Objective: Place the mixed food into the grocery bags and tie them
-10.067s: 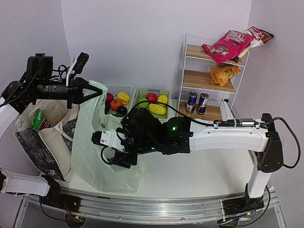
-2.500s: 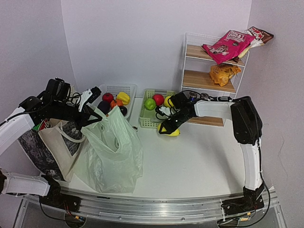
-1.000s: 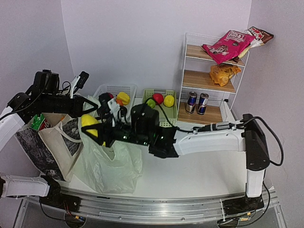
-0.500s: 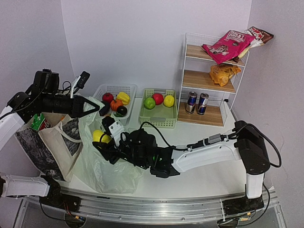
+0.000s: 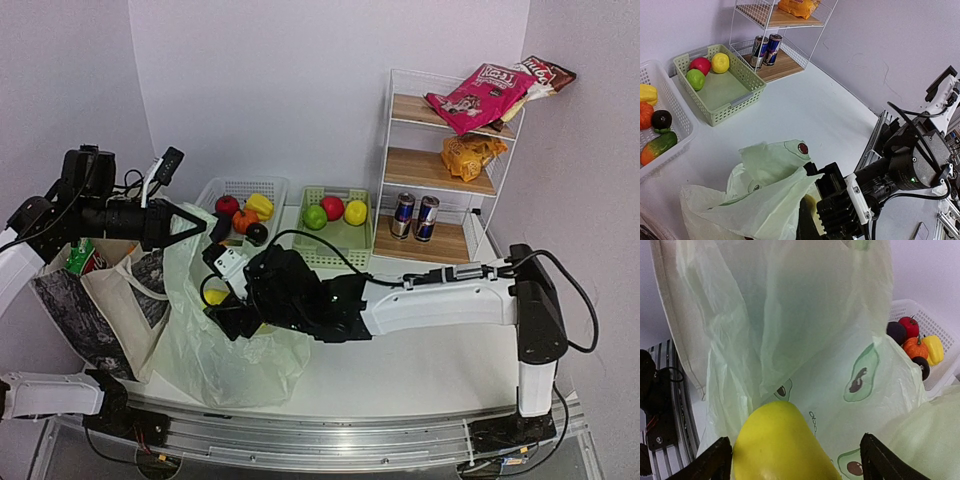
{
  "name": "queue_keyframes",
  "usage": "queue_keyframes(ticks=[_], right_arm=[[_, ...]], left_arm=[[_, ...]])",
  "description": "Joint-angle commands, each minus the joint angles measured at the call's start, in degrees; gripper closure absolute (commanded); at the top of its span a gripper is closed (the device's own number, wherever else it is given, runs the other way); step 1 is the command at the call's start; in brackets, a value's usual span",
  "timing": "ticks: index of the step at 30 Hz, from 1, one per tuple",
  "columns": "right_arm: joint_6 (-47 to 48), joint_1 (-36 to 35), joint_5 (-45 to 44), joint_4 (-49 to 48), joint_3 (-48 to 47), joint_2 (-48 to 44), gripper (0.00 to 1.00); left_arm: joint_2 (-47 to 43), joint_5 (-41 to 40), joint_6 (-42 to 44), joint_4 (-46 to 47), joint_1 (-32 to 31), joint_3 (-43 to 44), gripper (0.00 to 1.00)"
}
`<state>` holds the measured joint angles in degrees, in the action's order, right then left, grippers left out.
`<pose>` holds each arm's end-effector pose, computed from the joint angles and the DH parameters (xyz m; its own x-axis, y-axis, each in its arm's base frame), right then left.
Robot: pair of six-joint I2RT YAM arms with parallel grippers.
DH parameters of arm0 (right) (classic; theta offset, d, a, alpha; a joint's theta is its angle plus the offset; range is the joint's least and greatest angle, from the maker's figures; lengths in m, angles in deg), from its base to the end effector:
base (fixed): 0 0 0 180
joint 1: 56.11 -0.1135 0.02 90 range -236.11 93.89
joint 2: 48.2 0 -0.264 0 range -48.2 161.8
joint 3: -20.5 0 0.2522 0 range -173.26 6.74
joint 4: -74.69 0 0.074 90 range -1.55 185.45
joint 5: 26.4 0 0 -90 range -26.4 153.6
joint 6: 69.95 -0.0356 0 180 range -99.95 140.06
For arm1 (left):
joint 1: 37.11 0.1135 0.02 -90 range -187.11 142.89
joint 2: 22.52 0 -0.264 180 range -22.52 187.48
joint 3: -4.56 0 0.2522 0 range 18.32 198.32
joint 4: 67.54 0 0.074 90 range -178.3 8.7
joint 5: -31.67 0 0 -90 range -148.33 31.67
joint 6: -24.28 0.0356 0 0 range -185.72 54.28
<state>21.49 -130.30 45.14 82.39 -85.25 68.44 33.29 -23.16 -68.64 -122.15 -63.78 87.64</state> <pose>0.1438 0.4666 0.2675 -0.0659 -0.3204 -0.9450 -0.8328 0.5393 -0.1247 0.1583 -0.1024 0.4001 -0.4519 0.1804 -0.8737 0.8022 0.5107 -0.3094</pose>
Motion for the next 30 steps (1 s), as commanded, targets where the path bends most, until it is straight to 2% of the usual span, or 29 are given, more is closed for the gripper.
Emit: queue_keyframes(ticks=[1,7,11,14,17,22,26,30], right_arm=[[-0.8,-0.2,1.2,12.1,-6.0,-4.9,0.13],[-0.3,0.1,-4.5,23.1,-15.4,-3.4,0.15],[-0.7,0.1,-4.1,27.0,-18.8,-3.2,0.19],[-1.0,0.1,0.2,27.8,-18.2,-6.1,0.2],[-1.9,0.1,6.0,27.8,-17.6,-9.9,0.14],[-2.1,2.5,1.2,30.1,-17.3,-10.3,0.08],[-5.5,9.5,10.4,35.3,-21.2,-5.7,0.07],[-4.1,11.0,15.8,37.1,-25.9,-1.2,0.07]], left_arm=[[-1.3,1.7,0.7,2.6,0.3,1.0,1.0],[-1.0,2.2,0.3,2.9,0.3,1.1,1.0],[-1.0,2.3,0.3,3.0,0.3,1.4,1.0],[-1.0,2.0,0.8,3.0,0.3,1.6,1.0],[-1.2,1.7,1.1,3.0,0.3,1.5,1.0],[-1.4,1.9,1.0,3.5,0.3,0.9,1.0],[-1.5,2.1,0.8,3.6,0.3,0.8,1.0],[-1.8,1.8,0.7,3.6,0.3,1.0,1.0]])
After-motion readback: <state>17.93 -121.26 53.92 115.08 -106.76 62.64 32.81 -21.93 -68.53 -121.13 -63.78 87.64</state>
